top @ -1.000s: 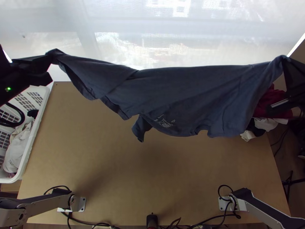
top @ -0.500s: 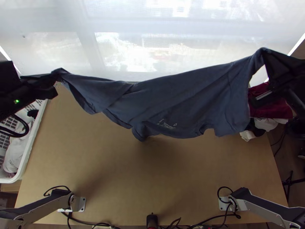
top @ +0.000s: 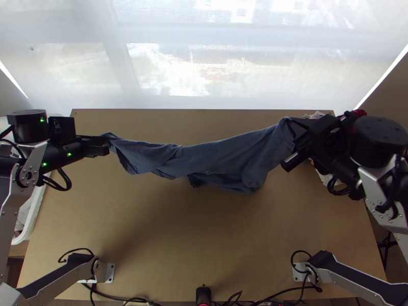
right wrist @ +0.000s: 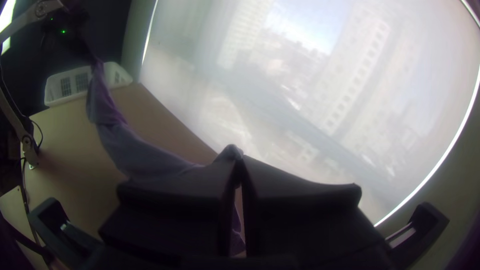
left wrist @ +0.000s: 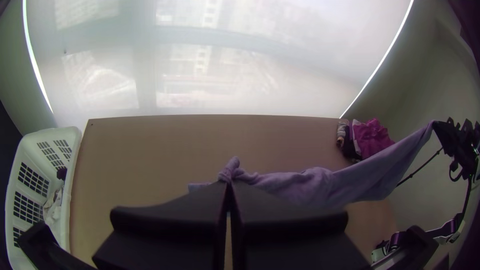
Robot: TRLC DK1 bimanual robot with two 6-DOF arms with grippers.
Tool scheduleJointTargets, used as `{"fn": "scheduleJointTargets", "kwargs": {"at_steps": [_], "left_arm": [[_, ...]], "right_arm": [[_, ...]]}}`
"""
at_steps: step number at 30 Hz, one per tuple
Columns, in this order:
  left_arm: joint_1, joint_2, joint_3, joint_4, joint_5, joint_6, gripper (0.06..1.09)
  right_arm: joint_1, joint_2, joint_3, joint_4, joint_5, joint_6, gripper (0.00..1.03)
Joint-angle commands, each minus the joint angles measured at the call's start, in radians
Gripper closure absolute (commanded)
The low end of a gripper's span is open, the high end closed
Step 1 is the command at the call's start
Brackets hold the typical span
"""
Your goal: Fold the t-shirt
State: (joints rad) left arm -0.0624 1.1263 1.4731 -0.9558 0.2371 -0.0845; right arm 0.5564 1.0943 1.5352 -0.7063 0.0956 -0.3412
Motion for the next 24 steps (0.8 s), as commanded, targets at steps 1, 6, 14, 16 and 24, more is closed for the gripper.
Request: {"fn": "scheduleJointTargets", "kwargs": {"at_steps": [1,6,14,16,24], "left_arm": [[0.006,0.046,-0.188,0.161,0.002,0.026,1.05],[0.007,0.199,-0.189,0.301,0.002,0.026,1.05],[-0.017,0.452,-0.128,0.483,0.002,0.017,1.05],[-0.017,0.509,-0.085,0.496,0.001,0.009,1.05],[-0.008,0.701,0.085,0.526,0.001,-0.006,1.05]], "right_arm": [[0.007,-0.013,-0.245,0.091,-0.033,-0.015,1.00],[-0.030,0.026,-0.333,0.166,-0.050,-0.041,1.00],[-0.150,0.134,-0.351,0.280,-0.074,-0.064,1.00],[-0.181,0.161,-0.345,0.314,-0.074,-0.071,1.00],[-0.285,0.305,-0.282,0.419,-0.074,-0.078,1.00]]}}
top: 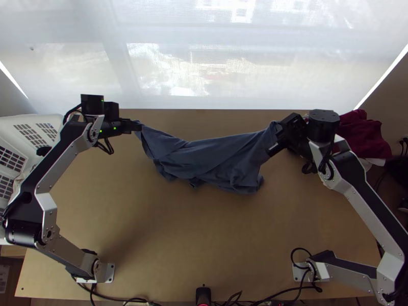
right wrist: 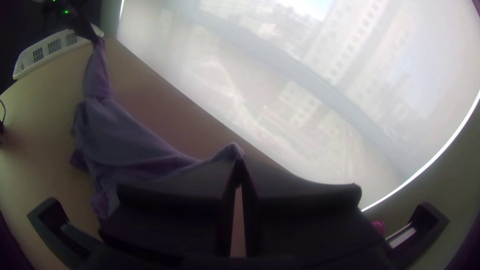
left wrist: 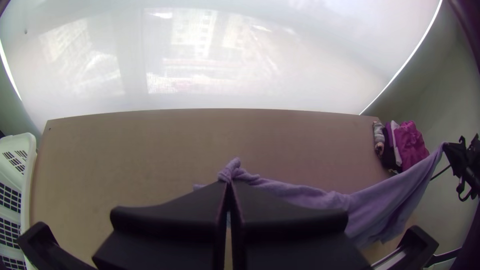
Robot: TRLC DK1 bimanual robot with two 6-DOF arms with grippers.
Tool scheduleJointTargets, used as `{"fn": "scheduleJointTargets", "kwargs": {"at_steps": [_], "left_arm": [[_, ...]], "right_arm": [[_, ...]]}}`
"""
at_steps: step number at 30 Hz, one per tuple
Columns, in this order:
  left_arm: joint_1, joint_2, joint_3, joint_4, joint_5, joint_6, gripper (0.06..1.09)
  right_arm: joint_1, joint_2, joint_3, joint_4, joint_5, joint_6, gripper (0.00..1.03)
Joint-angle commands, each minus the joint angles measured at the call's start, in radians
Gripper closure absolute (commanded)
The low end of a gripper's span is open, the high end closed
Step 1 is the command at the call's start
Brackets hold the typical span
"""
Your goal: Fold the t-shirt
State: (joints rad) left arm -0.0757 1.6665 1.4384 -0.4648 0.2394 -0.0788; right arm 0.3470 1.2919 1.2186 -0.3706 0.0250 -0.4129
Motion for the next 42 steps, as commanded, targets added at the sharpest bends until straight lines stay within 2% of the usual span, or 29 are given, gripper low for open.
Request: {"fn": "scheduleJointTargets", "kwargs": {"at_steps": [1,10,24,25,27,28,29,34,38,42], "left_arm": [[0.007,0.184,0.143,0.037,-0.002,-0.012,1.05],[0.010,0.371,0.352,0.025,-0.002,-0.015,1.05],[-0.030,0.536,0.470,-0.008,-0.012,-0.019,1.05],[-0.033,0.538,0.478,-0.023,-0.012,-0.026,0.96],[-0.044,0.527,0.499,-0.086,-0.009,-0.039,0.66],[-0.055,0.510,0.507,-0.126,-0.009,-0.032,0.56],[-0.062,0.490,0.505,-0.155,-0.009,-0.024,0.52],[-0.118,0.361,0.464,-0.307,0.014,0.034,0.42],[-0.168,0.243,0.375,-0.367,0.081,0.053,0.42],[-0.242,0.164,0.257,-0.434,0.084,0.105,0.42]], "right_arm": [[-0.082,0.127,0.042,0.094,-0.004,-0.010,1.00],[-0.115,0.310,0.130,0.160,-0.004,-0.037,1.00],[-0.126,0.488,0.140,0.245,-0.002,-0.037,1.00],[-0.125,0.492,0.142,0.246,-0.002,-0.033,1.00],[-0.118,0.494,0.145,0.246,-0.002,-0.024,1.00],[-0.115,0.492,0.147,0.246,-0.004,-0.023,1.00],[-0.114,0.488,0.147,0.246,-0.004,-0.017,1.00],[-0.108,0.461,0.133,0.245,-0.004,-0.003,1.00],[-0.105,0.443,0.114,0.245,-0.004,0.002,1.00],[-0.098,0.428,0.102,0.245,-0.004,0.008,1.00]]}}
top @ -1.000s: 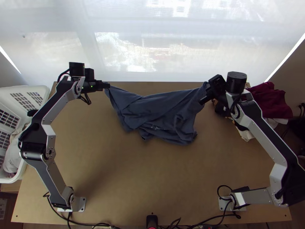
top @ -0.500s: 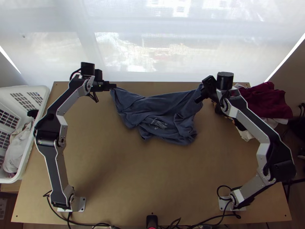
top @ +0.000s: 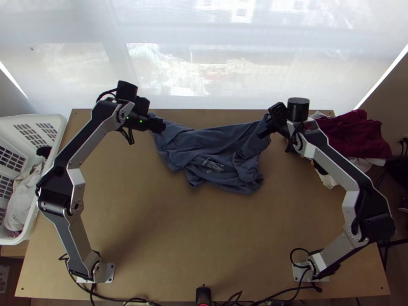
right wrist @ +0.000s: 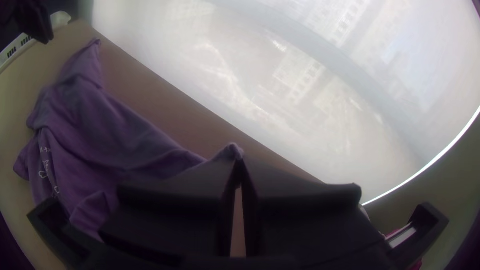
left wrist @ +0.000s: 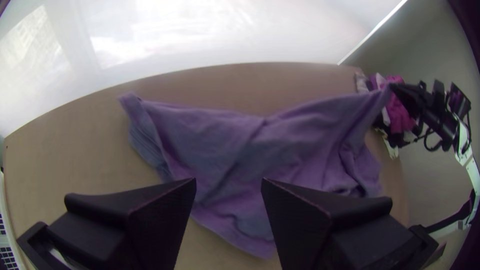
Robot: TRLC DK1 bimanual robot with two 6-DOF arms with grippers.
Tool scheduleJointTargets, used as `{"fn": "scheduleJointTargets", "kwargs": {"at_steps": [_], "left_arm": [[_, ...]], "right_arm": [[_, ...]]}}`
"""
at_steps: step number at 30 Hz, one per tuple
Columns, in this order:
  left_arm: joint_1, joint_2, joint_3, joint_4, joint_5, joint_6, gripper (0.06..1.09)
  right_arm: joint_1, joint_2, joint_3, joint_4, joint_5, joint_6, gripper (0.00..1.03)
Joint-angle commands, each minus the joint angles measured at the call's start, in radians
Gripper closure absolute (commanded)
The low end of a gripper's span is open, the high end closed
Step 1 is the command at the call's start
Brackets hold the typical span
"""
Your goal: Fold the t-shirt
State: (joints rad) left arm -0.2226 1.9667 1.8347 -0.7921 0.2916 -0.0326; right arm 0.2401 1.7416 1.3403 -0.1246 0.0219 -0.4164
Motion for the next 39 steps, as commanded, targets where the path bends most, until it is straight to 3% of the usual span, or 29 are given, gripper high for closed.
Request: {"fn": "scheduleJointTargets", "kwargs": {"at_steps": [1,7,15,28,39], "left_arm": [[-0.112,-0.155,-0.178,-0.107,0.030,0.069,0.42],[-0.173,-0.196,-0.362,-0.088,0.021,0.109,0.42],[-0.225,-0.177,-0.451,-0.015,0.012,0.112,0.42],[-0.231,-0.120,-0.442,0.117,-0.092,0.111,0.42],[-0.224,-0.061,-0.407,0.131,-0.098,0.111,0.42]], "right_arm": [[0.010,-0.025,-0.020,-0.001,0.000,0.014,1.00],[0.022,-0.057,-0.038,-0.001,0.000,0.019,1.00],[0.024,-0.093,-0.070,-0.001,0.000,0.019,1.00],[0.024,-0.117,-0.092,-0.001,0.000,0.024,1.00],[0.024,-0.122,-0.092,-0.001,0.000,0.030,1.00]]}}
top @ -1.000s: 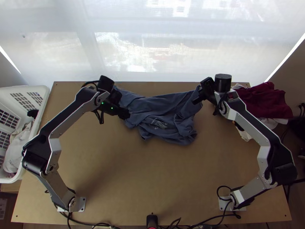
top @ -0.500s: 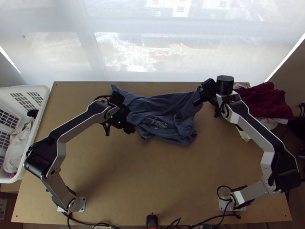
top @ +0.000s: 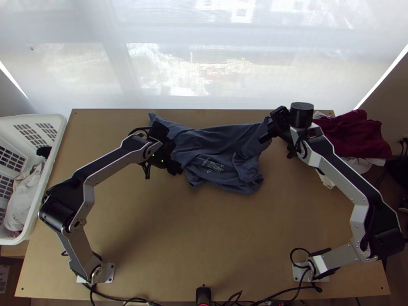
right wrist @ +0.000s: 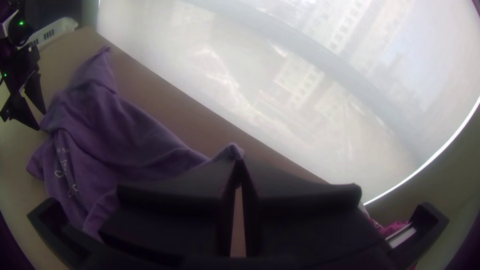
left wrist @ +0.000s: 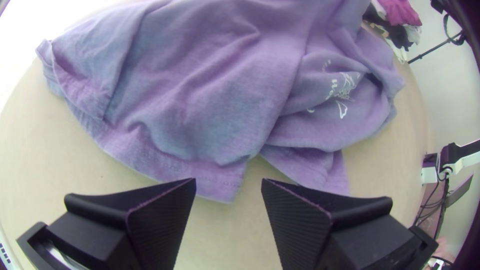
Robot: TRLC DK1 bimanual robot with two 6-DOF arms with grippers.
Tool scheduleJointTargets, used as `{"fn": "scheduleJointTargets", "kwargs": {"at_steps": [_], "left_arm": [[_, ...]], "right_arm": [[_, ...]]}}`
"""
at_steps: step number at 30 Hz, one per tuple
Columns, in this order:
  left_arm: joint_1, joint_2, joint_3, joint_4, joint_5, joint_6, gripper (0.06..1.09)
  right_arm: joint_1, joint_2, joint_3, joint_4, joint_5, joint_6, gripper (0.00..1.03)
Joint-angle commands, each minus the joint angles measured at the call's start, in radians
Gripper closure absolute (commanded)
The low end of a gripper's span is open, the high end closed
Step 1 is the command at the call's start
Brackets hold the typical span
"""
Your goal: Fold the t-shirt
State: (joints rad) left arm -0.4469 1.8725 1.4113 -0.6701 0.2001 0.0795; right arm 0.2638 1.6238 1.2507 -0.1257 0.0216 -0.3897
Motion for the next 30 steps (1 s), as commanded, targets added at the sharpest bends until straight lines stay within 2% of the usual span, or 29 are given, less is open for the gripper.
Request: {"fn": "scheduleJointTargets", "kwargs": {"at_steps": [1,5,11,15,18,30], "left_arm": [[0.001,0.037,0.020,0.007,-0.005,-0.001,0.42],[0.001,0.040,0.026,0.007,-0.005,-0.004,0.49],[0.002,0.062,0.023,-0.008,-0.005,-0.001,0.70],[0.005,0.066,0.015,-0.014,-0.007,0.009,0.87],[0.011,0.065,0.017,-0.014,-0.007,0.009,1.05],[0.031,0.007,0.058,-0.051,-0.005,0.006,1.05]], "right_arm": [[0.000,-0.005,-0.004,0.000,0.000,0.005,1.00],[0.000,-0.015,-0.004,0.000,0.000,0.008,1.00],[0.000,-0.027,-0.005,-0.003,0.000,0.008,1.00],[0.000,-0.039,-0.005,-0.008,0.000,0.012,1.00],[0.000,-0.050,-0.005,-0.012,0.000,0.014,1.00],[0.000,-0.076,-0.002,-0.025,0.000,0.012,1.00]]}}
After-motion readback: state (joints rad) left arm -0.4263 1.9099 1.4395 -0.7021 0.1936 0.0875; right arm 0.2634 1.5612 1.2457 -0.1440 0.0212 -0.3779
